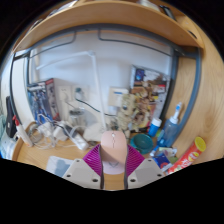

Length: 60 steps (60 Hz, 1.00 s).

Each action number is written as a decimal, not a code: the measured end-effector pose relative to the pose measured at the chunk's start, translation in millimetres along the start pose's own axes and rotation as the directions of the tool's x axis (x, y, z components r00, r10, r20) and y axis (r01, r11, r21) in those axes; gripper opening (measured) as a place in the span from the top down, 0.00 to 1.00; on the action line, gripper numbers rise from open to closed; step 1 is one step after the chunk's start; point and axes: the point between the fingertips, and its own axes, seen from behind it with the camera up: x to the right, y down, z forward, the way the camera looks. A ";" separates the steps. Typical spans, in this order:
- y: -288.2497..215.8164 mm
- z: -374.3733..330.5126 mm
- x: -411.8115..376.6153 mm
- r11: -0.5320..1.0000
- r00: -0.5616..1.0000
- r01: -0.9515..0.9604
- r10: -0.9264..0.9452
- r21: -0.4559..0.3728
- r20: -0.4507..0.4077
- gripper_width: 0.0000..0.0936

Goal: Arrange mouse

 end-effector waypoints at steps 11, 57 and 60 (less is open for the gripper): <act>23.5 -0.5 -108.8 0.999 0.997 0.016 -0.013 -0.040 0.073 0.72; 165.6 3.8 -159.7 0.954 0.999 0.022 -0.012 -0.298 0.034 0.12; 150.5 -9.9 -161.1 0.960 0.999 0.017 -0.006 -0.280 0.043 0.12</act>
